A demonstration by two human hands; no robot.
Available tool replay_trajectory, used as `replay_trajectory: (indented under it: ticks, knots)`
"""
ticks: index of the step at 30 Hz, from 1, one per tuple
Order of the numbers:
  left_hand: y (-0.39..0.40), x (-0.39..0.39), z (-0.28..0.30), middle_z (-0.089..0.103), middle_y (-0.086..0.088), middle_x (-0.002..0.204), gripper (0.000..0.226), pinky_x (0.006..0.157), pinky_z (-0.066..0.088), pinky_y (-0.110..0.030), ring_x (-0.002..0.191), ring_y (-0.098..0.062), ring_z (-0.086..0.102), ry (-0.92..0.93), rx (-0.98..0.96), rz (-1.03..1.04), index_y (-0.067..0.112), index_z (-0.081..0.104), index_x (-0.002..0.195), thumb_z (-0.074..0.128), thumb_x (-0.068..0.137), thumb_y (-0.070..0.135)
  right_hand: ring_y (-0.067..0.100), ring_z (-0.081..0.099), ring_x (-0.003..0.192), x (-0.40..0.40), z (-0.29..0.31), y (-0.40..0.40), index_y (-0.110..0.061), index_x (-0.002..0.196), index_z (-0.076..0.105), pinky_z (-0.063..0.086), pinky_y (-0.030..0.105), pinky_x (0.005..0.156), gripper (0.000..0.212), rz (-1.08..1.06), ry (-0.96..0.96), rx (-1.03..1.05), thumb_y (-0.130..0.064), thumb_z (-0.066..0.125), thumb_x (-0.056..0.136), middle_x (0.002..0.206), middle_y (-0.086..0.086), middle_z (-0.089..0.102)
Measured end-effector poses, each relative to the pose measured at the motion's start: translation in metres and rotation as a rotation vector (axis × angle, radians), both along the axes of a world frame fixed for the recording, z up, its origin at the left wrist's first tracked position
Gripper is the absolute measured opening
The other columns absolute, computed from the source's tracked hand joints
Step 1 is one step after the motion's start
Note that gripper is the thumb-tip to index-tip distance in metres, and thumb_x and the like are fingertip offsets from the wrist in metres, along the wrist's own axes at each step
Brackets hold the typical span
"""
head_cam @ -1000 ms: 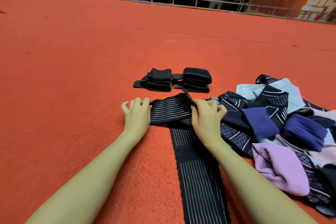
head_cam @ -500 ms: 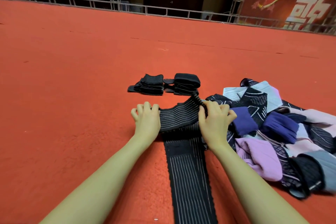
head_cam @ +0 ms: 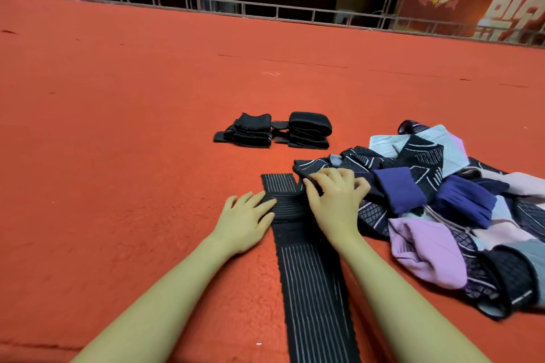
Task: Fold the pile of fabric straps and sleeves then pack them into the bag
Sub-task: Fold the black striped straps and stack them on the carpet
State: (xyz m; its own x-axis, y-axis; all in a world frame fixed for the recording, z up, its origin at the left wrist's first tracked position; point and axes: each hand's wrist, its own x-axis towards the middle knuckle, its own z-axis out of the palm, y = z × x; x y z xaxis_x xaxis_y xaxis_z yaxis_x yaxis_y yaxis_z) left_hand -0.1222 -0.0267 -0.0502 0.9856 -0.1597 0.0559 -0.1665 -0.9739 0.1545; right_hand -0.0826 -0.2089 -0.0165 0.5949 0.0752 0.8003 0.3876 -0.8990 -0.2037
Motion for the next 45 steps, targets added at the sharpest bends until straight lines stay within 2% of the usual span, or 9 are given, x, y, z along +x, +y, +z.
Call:
replay_trajectory:
  ticks: [10, 14, 17, 22, 28, 32, 36, 40, 45]
  knots:
    - [0.023, -0.02, -0.006, 0.032, 0.008, 0.152, 0.053, 0.105, 0.011, -0.035, 0.14, -0.016, 0.022, -0.074, -0.062, 0.124, 0.033, 0.041, 0.14, 0.02, 0.095, 0.049, 0.018, 0.063, 0.075, -0.009, -0.025, 0.053, -0.023, 0.055, 0.065, 0.022, 0.041, 0.09, 0.037, 0.084, 0.301, -0.399, -0.043, 0.049, 0.081, 0.06, -0.011, 0.065]
    - [0.022, -0.019, -0.006, 0.029, 0.009, 0.153, 0.045, 0.106, 0.012, -0.035, 0.139, -0.016, 0.021, -0.088, -0.077, 0.145, 0.03, 0.033, 0.145, 0.028, 0.101, 0.038, 0.011, 0.056, 0.106, -0.011, -0.021, 0.05, -0.027, 0.084, 0.073, 0.007, 0.047, 0.101, 0.066, 0.12, 0.507, -0.527, -0.057, 0.014, 0.092, 0.095, -0.015, 0.07]
    - [0.02, -0.022, -0.003, 0.019, 0.01, 0.157, 0.047, 0.109, 0.009, -0.038, 0.141, -0.017, 0.016, -0.079, -0.111, 0.068, 0.036, 0.02, 0.149, 0.027, 0.103, 0.037, 0.006, 0.046, 0.121, -0.008, -0.017, 0.04, -0.032, 0.107, 0.068, 0.002, 0.042, 0.101, 0.043, 0.209, 0.511, -0.48, -0.043, 0.028, 0.1, 0.118, -0.02, 0.062]
    - [0.01, -0.02, 0.001, 0.009, 0.012, 0.159, 0.045, 0.109, 0.005, -0.037, 0.144, -0.016, 0.009, -0.06, -0.111, -0.063, 0.042, 0.024, 0.147, 0.021, 0.103, 0.044, 0.025, 0.062, 0.093, -0.007, -0.023, 0.016, -0.016, 0.082, 0.069, 0.023, 0.038, 0.083, 0.032, 0.007, 0.242, -0.26, -0.029, 0.04, 0.084, 0.099, -0.001, 0.068]
    - [-0.023, -0.003, 0.003, 0.05, -0.002, 0.133, 0.044, 0.099, 0.02, -0.041, 0.125, -0.028, 0.038, -0.209, -0.121, 0.187, 0.018, 0.06, 0.113, 0.034, 0.096, 0.048, 0.031, 0.048, 0.105, 0.002, -0.038, -0.002, -0.004, 0.071, 0.068, 0.025, 0.042, 0.083, 0.033, -0.169, 0.286, -0.319, -0.037, 0.071, 0.07, 0.115, 0.018, 0.064]
    - [-0.041, 0.0, 0.003, 0.062, -0.011, 0.086, 0.045, 0.075, 0.041, -0.04, 0.081, -0.031, 0.057, -0.248, -0.029, 0.438, 0.008, 0.066, 0.08, 0.082, 0.06, 0.045, 0.029, 0.05, 0.105, -0.002, -0.045, -0.001, -0.008, 0.071, 0.069, 0.026, 0.042, 0.083, 0.044, -0.175, 0.275, -0.309, -0.045, 0.046, 0.075, 0.115, 0.014, 0.065]
    - [-0.044, 0.0, -0.012, 0.065, -0.014, 0.087, 0.042, 0.074, 0.032, -0.041, 0.081, -0.034, 0.06, -0.298, -0.014, 0.43, 0.006, 0.07, 0.069, 0.086, 0.056, 0.043, 0.029, 0.051, 0.101, -0.005, -0.052, 0.002, -0.011, 0.076, 0.07, 0.026, 0.04, 0.083, 0.039, -0.178, 0.256, -0.243, -0.042, 0.046, 0.077, 0.109, 0.012, 0.066]
    - [-0.051, -0.001, -0.011, 0.066, -0.004, 0.082, 0.037, 0.072, 0.045, -0.04, 0.079, -0.031, 0.061, -0.357, -0.103, 0.424, 0.014, 0.068, 0.081, 0.089, 0.056, 0.032, 0.022, 0.042, 0.097, -0.009, -0.053, 0.003, -0.018, 0.087, 0.069, 0.023, 0.038, 0.081, 0.036, -0.101, 0.206, -0.143, -0.04, 0.042, 0.078, 0.102, 0.002, 0.067]
    - [-0.049, -0.004, -0.008, 0.069, 0.002, 0.095, 0.034, 0.081, 0.019, -0.038, 0.095, -0.031, 0.055, -0.449, -0.375, 0.352, 0.014, 0.06, 0.116, 0.069, 0.083, 0.015, 0.026, 0.058, 0.084, -0.014, -0.046, 0.003, -0.018, 0.088, 0.065, 0.02, 0.035, 0.077, 0.017, 0.004, 0.178, -0.031, -0.029, 0.062, 0.075, 0.082, -0.008, 0.065]
